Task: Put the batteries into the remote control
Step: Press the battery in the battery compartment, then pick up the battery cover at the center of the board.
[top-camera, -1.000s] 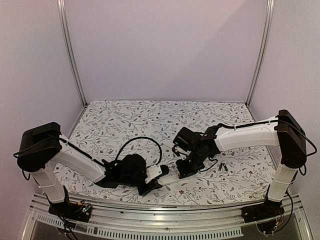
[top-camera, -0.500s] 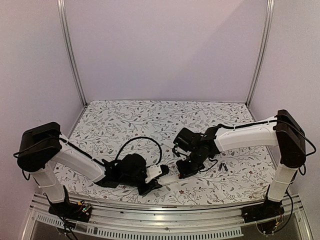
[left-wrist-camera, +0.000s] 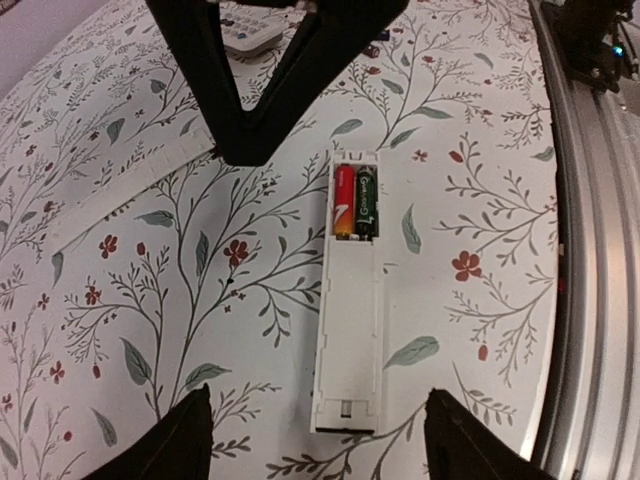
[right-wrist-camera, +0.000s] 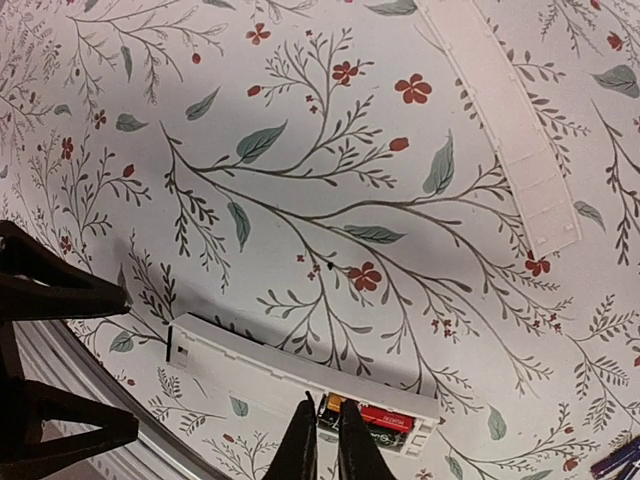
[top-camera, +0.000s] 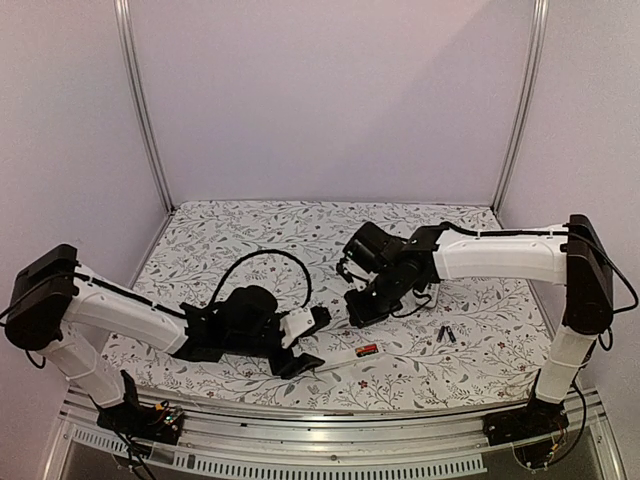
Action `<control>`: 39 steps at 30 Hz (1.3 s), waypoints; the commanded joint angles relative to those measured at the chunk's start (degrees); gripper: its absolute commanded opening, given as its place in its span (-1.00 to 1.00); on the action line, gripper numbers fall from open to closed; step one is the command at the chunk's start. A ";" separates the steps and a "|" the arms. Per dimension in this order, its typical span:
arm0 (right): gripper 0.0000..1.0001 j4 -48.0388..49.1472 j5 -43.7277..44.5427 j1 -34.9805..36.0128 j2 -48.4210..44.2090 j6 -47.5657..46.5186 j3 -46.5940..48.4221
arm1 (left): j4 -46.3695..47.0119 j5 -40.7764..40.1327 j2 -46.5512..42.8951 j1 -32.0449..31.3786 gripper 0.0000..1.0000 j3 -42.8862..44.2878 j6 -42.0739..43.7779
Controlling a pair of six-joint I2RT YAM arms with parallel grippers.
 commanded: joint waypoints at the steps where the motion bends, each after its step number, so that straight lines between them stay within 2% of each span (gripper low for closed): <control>1: -0.73 -2.17 3.74 -4.18 -2.82 -1.76 1.52 | -2.31 1.20 -4.78 2.75 0.48 1.01 -1.82; 3: -0.61 -2.44 6.95 -5.71 -2.89 -2.92 2.43 | -2.21 0.39 -6.42 4.97 0.48 1.61 -4.41; 7: -0.33 -2.18 7.68 -8.50 -0.91 -5.76 4.05 | -1.03 -0.14 -7.87 10.55 0.50 2.17 -11.53; 10: -0.09 -1.63 8.95 -9.64 1.78 -8.42 5.71 | 0.09 -1.92 -8.05 12.95 0.66 2.43 -15.09; 14: 0.14 -0.57 9.34 -10.74 6.61 -11.21 8.25 | -0.47 -8.46 -6.38 13.29 0.86 3.57 -17.12; 16: 0.35 -0.49 9.15 -11.19 9.79 -12.39 10.34 | -2.32 -10.77 -4.85 13.92 0.90 4.93 -19.09; 18: 0.46 -0.54 9.10 -11.23 12.61 -14.28 12.71 | -3.64 -11.95 -3.47 14.81 0.94 5.84 -21.22; 25: 0.49 -0.68 8.23 -11.55 21.65 -17.44 18.35 | -4.17 -14.23 -1.34 16.35 0.94 5.97 -23.38; 30: 0.41 -0.66 6.16 -11.58 25.77 -18.79 20.58 | -3.59 -13.96 -0.18 16.60 0.94 5.69 -23.46; 39: -0.08 -1.04 6.54 -11.13 27.85 -21.75 19.09 | -3.67 -14.06 1.08 18.15 0.89 6.29 -25.39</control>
